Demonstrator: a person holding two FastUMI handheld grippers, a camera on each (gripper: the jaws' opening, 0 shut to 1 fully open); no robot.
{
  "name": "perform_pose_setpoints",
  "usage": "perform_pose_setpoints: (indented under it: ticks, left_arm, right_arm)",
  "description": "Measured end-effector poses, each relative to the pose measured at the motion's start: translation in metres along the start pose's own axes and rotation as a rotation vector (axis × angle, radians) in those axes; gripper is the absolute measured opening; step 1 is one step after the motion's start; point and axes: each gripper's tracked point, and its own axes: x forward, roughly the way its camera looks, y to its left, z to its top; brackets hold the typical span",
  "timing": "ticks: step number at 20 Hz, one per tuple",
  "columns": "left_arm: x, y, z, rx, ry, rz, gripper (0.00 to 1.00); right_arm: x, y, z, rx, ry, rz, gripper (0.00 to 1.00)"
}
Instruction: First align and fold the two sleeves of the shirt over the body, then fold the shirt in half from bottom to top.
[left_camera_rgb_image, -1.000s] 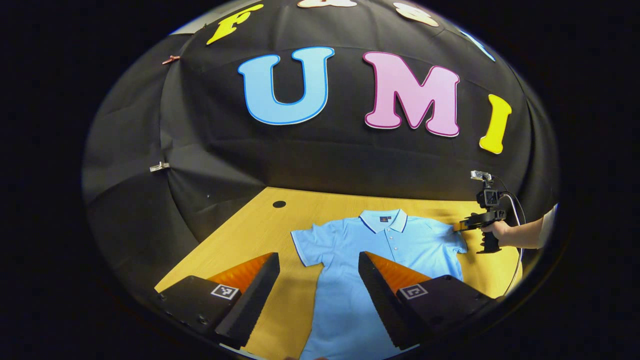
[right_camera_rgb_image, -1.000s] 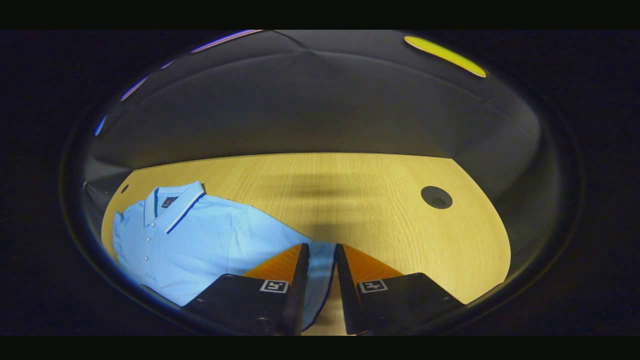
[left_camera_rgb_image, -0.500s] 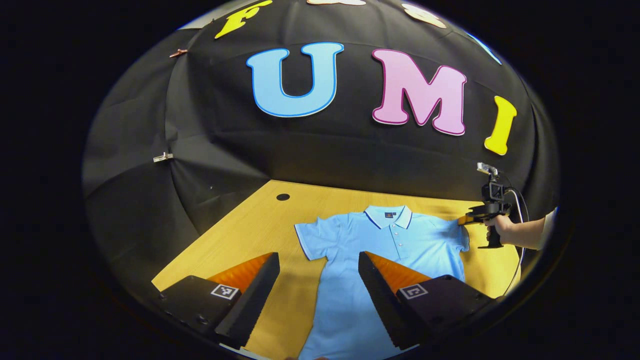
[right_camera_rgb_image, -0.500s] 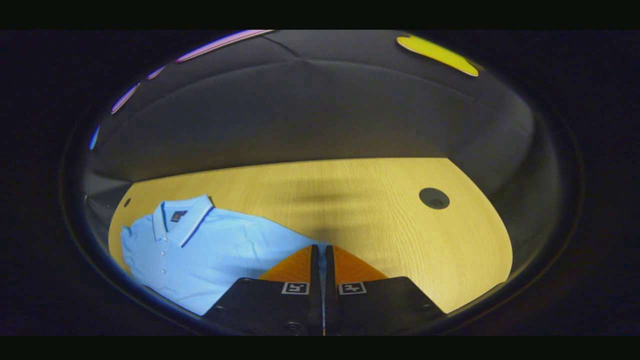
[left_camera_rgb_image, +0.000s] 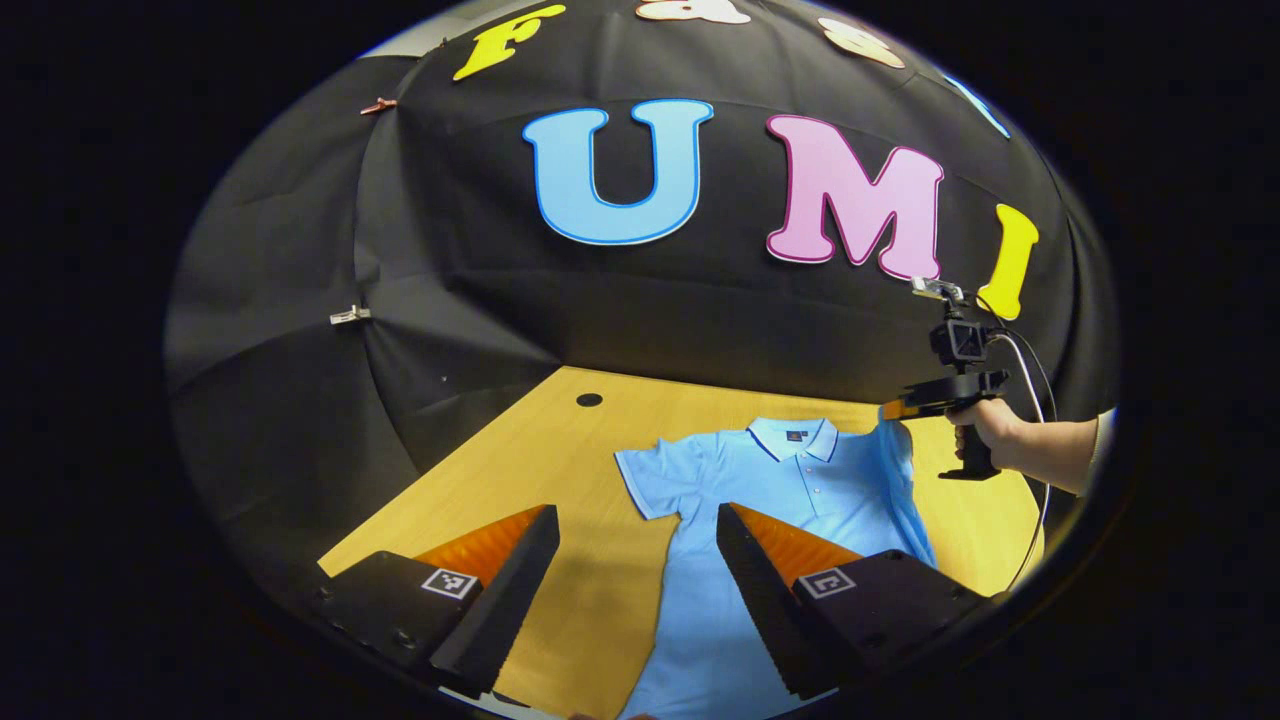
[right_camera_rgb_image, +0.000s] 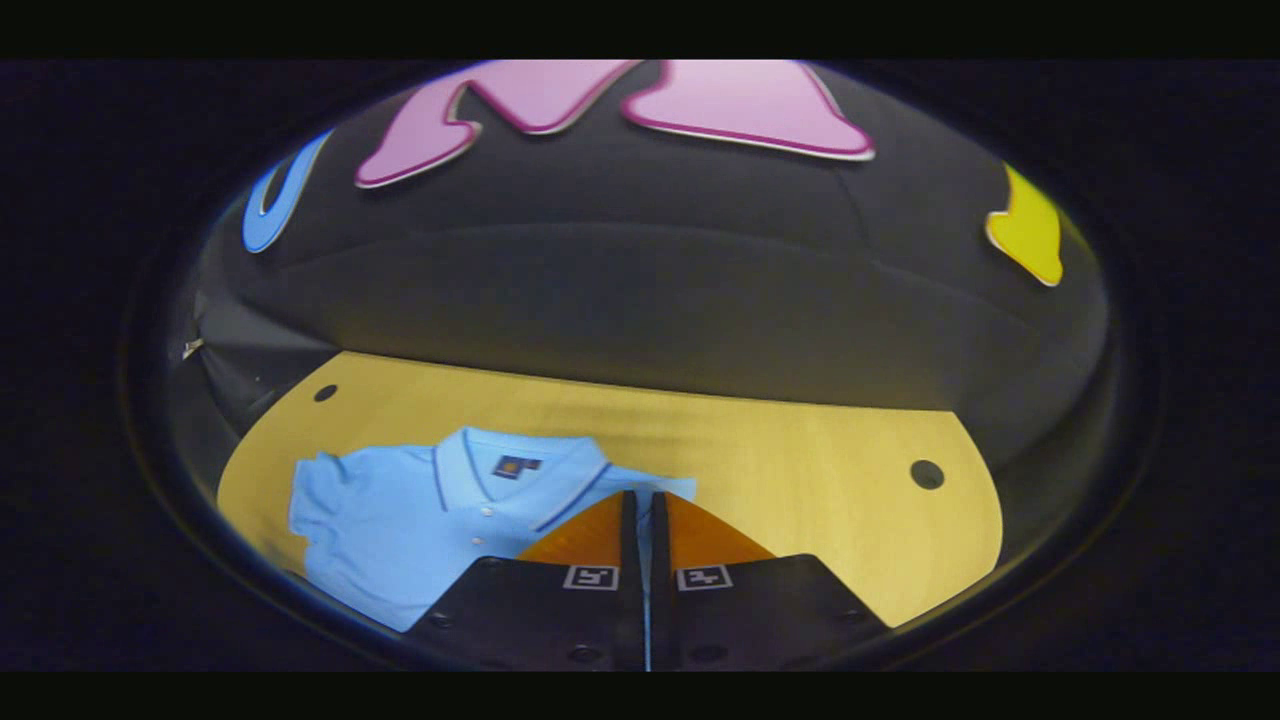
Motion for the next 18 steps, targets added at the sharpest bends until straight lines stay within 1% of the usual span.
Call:
perform_pose_setpoints:
  ticks: [3, 4, 6, 7, 8, 9, 10, 11, 13, 14, 16, 18]
  left_arm:
    - [-0.002, 0.012, 0.0, -0.018, -0.005, 0.012, 1.0]
    - [-0.003, 0.017, -0.001, -0.024, -0.007, 0.016, 1.0]
    - [0.0, 0.026, -0.003, -0.037, -0.006, 0.021, 1.0]
    - [0.003, 0.029, -0.004, -0.046, -0.004, 0.019, 1.0]
    - [0.009, 0.031, -0.005, -0.052, -0.001, 0.015, 1.0]
    - [0.016, 0.032, -0.005, -0.055, 0.002, 0.009, 1.0]
    - [0.024, 0.032, -0.006, -0.055, 0.005, -0.001, 1.0]
    - [0.035, 0.03, -0.004, -0.052, 0.006, -0.012, 1.0]
    - [0.061, 0.027, -0.001, -0.043, 0.004, -0.033, 1.0]
    - [0.077, 0.024, -0.002, -0.043, 0.008, -0.047, 1.0]
    - [0.107, 0.014, -0.005, -0.037, 0.032, -0.08, 1.0]
    - [0.14, 0.006, -0.007, -0.029, 0.048, -0.099, 1.0]
  right_arm:
    - [-0.008, 0.076, -0.009, -0.038, 0.025, 0.105, 0.06]
    - [-0.012, 0.098, -0.012, -0.058, 0.024, 0.143, 0.08]
    - [-0.023, 0.145, -0.019, -0.074, 0.017, 0.222, 0.31]
    - [-0.031, 0.162, -0.023, -0.074, 0.014, 0.255, 0.45]
    - [-0.042, 0.171, -0.023, -0.072, 0.008, 0.279, 0.63]
    - [-0.043, 0.173, -0.024, -0.07, 0.003, 0.279, 0.82]
    - [-0.057, 0.17, -0.028, -0.073, -0.007, 0.276, 1.0]
    - [-0.066, 0.16, -0.029, -0.079, -0.017, 0.259, 0.96]
    - [-0.083, 0.13, -0.031, -0.089, -0.039, 0.218, 0.98]
    - [-0.092, 0.11, -0.034, -0.095, -0.044, 0.19, 0.97]
    - [-0.108, 0.064, -0.036, -0.094, -0.053, 0.111, 0.98]
    - [-0.127, 0.022, -0.037, -0.055, -0.063, 0.05, 0.97]
